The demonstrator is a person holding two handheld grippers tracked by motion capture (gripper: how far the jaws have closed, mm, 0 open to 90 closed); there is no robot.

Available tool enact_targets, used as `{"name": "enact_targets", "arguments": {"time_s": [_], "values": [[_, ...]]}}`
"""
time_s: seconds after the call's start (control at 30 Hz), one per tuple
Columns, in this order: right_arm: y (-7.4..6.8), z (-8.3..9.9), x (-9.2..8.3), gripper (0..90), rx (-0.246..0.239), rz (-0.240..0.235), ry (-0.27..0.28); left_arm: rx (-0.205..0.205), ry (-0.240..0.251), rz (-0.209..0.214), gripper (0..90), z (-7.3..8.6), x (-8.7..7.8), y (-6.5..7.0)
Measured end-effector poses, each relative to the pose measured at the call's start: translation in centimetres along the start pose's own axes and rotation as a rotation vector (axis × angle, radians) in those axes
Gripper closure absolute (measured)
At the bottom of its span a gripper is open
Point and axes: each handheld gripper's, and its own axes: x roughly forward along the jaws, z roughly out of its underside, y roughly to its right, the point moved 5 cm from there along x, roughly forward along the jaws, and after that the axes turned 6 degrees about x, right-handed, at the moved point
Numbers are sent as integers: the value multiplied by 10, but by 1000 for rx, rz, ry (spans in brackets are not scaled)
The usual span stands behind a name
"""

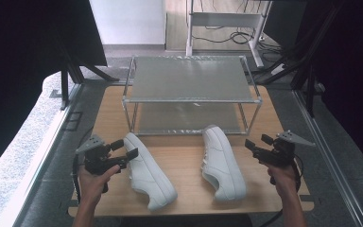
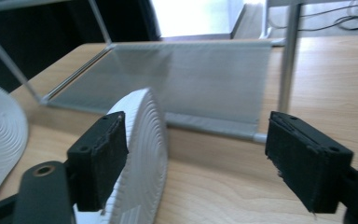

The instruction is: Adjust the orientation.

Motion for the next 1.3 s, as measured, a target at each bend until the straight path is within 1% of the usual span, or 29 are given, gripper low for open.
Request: {"name": "enact_targets", "arguments": {"time_s": [0.1,0.2,0.27,0.4,0.5,0.57,0.67,0.73,0.77,0.83,0.87,0.9,0.97,1.03,1.07,1.1,1.17,1.2,1.23,1.27,1.3], "values": [[4,2,-2,245,3,19,16,-24,18,-14,228,-1,-3,-3],[6,8,0,259,6,13,-13,-33,20,-16,230,0,-4,-6],[6,9,1,265,7,11,-19,-36,21,-16,231,-1,-5,-7],[7,14,5,287,5,19,-49,-45,26,-21,252,0,-6,-8],[6,16,7,323,1,10,-46,-80,28,-7,302,1,-7,-9],[4,15,6,327,-4,-2,-40,-89,31,-13,338,2,-8,-11],[0,14,6,327,-21,-6,-34,-100,37,-16,381,2,-9,-12],[0,16,7,327,-26,-5,-45,-102,42,-18,416,1,-10,-12],[0,16,7,327,-26,-5,-45,-109,42,-18,416,1,-11,-12],[2,17,8,327,-18,-6,-54,-119,36,-25,441,2,-11,-13],[2,17,7,327,-17,-5,-57,-122,34,-24,477,3,-11,-13],[2,17,7,327,-17,-5,-57,-125,32,-20,477,3,-11,-13],[2,16,7,327,-17,-4,-55,-125,27,-11,535,4,-11,-12],[2,15,7,326,-16,-3,-54,-118,24,-6,608,5,-11,-11],[2,15,8,327,-15,0,-55,-116,15,10,652,5,-11,-10],[3,16,8,327,-14,2,-61,-115,14,15,695,6,-12,-9],[3,17,10,327,-12,0,-64,-113,11,16,735,6,-13,-9],[1,18,11,329,-16,-10,-71,-112,8,12,779,6,-13,-9],[1,18,11,329,-16,-10,-71,-111,6,11,779,6,-13,-9],[-1,19,13,329,-30,-18,-85,-113,5,6,827,7,-14,-9],[-1,19,13,329,-30,-18,-85,-113,5,6,849,7,-14,-9]]}}
